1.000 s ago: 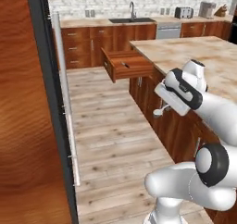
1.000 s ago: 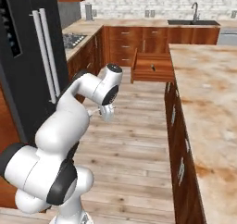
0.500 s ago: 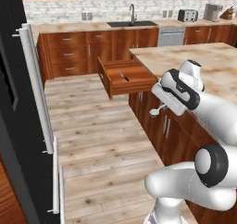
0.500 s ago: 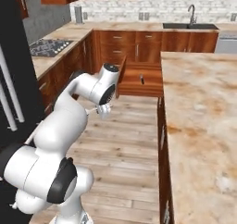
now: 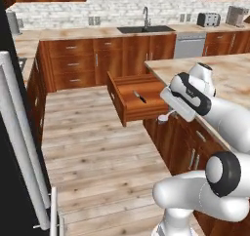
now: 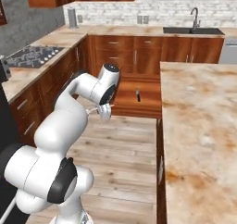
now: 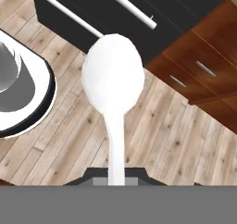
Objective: Pick up the metallic utensils from the counter and place them in the open drawer. Make sure not to pick up any wooden utensils.
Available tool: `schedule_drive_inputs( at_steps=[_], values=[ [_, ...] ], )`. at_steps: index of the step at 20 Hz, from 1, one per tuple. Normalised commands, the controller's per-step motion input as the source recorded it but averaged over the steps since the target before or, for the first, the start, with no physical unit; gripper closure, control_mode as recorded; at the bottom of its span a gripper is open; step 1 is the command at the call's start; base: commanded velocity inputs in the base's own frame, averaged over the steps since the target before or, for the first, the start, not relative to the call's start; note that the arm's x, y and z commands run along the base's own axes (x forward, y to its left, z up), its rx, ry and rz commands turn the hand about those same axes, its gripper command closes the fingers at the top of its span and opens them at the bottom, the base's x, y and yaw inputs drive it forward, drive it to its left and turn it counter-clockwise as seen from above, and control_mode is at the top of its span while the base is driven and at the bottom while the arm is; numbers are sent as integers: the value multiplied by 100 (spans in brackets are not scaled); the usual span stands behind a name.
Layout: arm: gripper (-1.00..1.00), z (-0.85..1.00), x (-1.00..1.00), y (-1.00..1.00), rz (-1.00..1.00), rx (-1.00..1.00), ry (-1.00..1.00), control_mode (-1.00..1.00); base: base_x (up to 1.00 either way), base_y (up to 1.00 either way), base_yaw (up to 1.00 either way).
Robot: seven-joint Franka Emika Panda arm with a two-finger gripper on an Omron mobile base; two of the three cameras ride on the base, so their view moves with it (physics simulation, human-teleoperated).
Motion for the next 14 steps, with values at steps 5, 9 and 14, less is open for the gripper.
schedule_drive_inputs(
  at_steps=[5, 9, 14],
  values=[
    [100, 0, 0, 0, 0, 0, 0, 100, 99, -22, 0],
    [100, 0, 0, 0, 0, 0, 0, 100, 86, -31, 0],
    [100, 0, 0, 0, 0, 0, 0, 100, 71, -38, 0]
  ],
)
